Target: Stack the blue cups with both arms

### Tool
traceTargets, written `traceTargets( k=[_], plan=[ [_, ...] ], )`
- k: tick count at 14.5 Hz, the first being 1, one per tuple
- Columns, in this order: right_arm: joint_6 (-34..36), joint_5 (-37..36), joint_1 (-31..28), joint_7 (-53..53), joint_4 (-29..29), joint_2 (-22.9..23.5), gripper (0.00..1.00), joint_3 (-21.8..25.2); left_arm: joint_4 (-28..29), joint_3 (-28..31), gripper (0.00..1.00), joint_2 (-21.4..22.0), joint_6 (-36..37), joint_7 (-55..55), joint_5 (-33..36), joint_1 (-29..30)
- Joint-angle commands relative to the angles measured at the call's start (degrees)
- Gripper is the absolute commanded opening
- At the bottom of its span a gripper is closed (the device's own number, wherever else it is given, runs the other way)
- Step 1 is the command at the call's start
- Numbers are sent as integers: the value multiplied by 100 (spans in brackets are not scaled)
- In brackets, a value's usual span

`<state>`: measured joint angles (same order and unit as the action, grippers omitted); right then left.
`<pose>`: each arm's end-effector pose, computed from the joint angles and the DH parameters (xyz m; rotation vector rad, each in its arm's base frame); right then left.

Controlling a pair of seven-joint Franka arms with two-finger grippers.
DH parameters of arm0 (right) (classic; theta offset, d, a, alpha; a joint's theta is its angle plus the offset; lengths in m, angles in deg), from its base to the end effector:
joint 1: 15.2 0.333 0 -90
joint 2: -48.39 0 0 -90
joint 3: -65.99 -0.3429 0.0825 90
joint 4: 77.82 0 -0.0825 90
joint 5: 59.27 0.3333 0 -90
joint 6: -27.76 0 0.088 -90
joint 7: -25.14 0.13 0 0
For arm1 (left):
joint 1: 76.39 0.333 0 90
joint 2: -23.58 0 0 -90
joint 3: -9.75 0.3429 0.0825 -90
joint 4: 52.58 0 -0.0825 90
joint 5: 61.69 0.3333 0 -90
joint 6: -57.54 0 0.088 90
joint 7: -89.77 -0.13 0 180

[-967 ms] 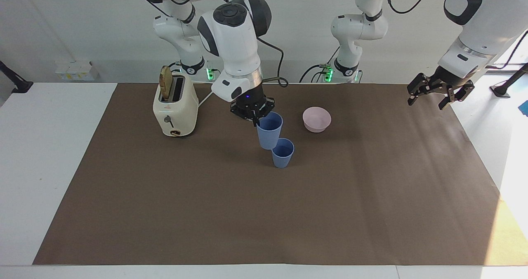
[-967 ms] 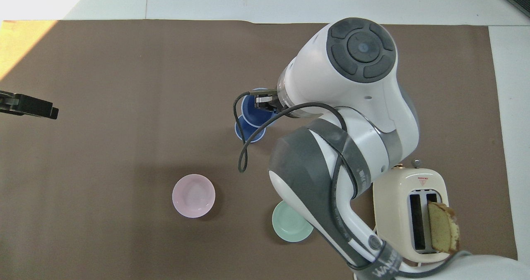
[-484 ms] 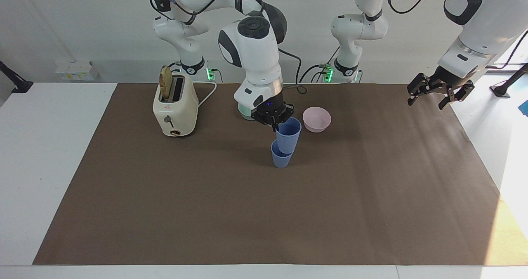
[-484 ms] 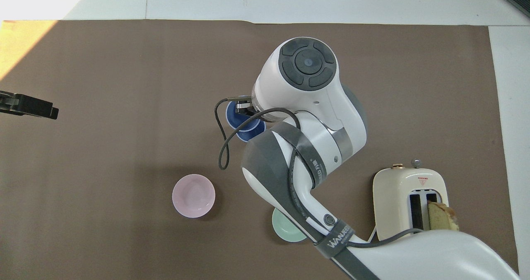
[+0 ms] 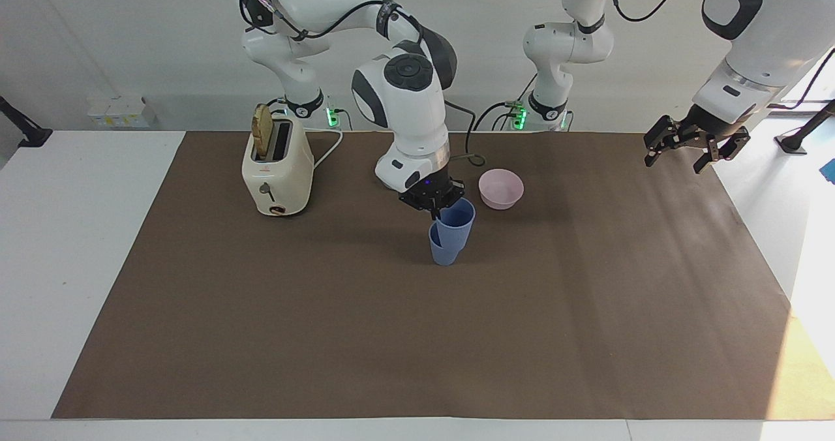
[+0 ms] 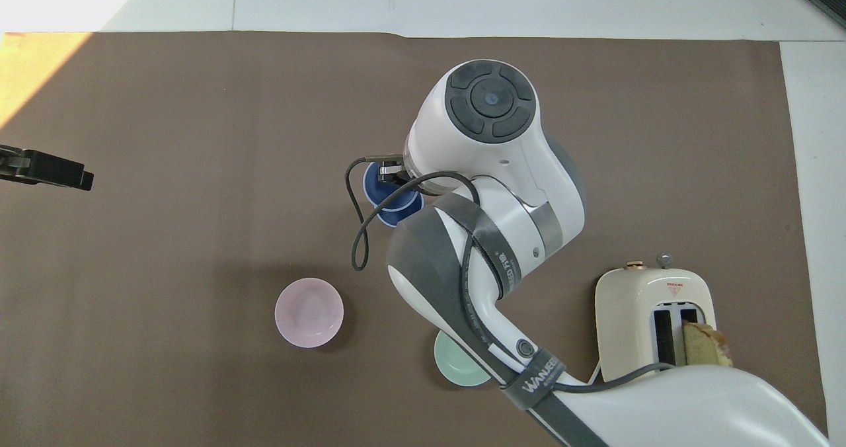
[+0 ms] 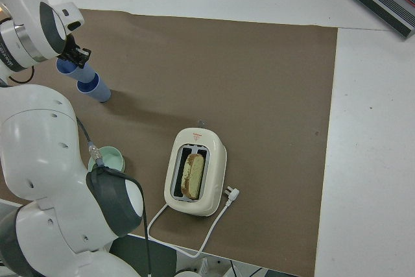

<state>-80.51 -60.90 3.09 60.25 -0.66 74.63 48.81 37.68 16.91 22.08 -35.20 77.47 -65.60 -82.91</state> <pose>0.5660 0.3497 0.4952 -2.9975 0.0334 -0.0399 0.5174 -0.0037 0.6177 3.0633 -0.3087 0.0377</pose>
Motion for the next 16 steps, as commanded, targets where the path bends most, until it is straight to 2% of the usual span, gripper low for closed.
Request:
traceTargets(
  k=[1, 6, 14, 15, 16],
  plan=[
    [297, -179, 78, 268, 89, -101, 0, -4, -71, -57, 100, 1, 81, -18, 66, 63],
    [264, -188, -9, 260, 53, -153, 0, -31, -71, -57, 100, -8, 81, -18, 66, 63],
    [-79, -65, -124, 198, 326, -189, 0, -40, -71, -57, 100, -8, 29, -27, 66, 63],
    [-88, -56, -115, 207, 326, -189, 7, -40, -71, -57, 100, -8, 29, -27, 66, 54],
    [-80, -56, -124, 259, 326, -198, 81, -40, -71, -57, 100, -8, 37, -19, 66, 63]
  ],
)
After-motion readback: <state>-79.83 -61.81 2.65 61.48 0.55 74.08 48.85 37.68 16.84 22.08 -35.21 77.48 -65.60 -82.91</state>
